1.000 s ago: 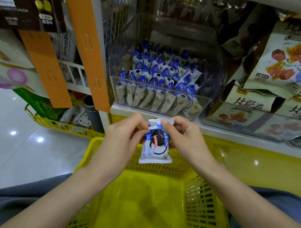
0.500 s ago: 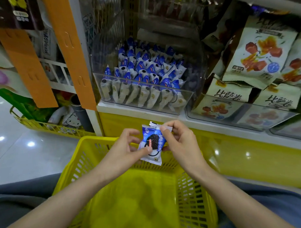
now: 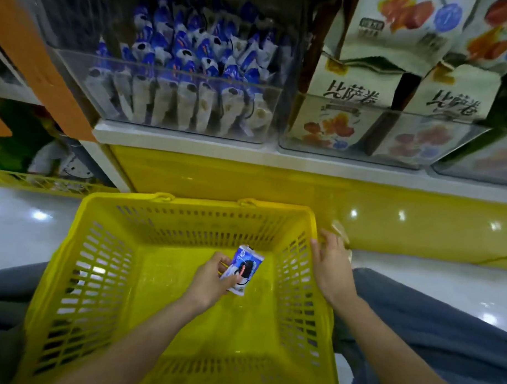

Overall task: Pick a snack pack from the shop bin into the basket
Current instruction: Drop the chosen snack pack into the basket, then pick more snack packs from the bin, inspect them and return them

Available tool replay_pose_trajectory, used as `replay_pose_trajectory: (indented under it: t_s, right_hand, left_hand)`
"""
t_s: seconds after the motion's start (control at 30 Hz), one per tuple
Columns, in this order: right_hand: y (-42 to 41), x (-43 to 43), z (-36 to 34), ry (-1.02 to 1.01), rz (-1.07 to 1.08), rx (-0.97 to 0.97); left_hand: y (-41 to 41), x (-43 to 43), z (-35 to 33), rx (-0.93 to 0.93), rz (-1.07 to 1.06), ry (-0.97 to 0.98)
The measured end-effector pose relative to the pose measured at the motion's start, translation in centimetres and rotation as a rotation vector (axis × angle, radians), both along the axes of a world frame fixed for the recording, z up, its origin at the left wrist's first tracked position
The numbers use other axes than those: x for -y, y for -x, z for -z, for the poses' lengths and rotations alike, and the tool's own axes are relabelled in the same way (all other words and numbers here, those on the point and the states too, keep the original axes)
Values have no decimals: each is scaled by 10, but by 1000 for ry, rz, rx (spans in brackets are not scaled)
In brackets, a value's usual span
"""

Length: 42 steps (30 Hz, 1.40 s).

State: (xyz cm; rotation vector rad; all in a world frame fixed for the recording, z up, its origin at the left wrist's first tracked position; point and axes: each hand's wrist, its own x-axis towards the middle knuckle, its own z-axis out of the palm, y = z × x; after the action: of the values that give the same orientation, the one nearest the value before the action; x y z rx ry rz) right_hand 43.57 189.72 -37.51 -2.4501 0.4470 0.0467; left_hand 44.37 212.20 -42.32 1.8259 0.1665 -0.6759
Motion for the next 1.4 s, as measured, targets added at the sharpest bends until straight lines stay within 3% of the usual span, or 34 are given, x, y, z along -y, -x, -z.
replay_pose_trajectory:
  t_s: [0.1,0.27,0.67,0.83,0.97,1.1,1.23,1.4]
  right_hand:
    - [9,3,18,-143,42,16]
    - [9,3,25,-203,94,81]
    - [6,3,27,-153,129,57]
    - [7,2,25,-175,129,112]
    - [10,-1,20,-52,25,129]
    - [6,-19,-5,146,-180,157]
    - [-11,-50,-58,112,-350,257]
    - [-48,-99,-142,101,-529,526]
  left_hand:
    - [3,12,39,-48,10,-75]
    - [4,20,89,-105,76,-277]
    - [8,24,125,-181,151,-489]
    - [0,7,90,40,456,-668]
    - [-11,-14,37,309,535,-718]
    - [-34,-35,-40,590,514,-754]
    - [-55,-50,-123,854,426,-767]
    - [-72,-86,-208,1127,288,-759]
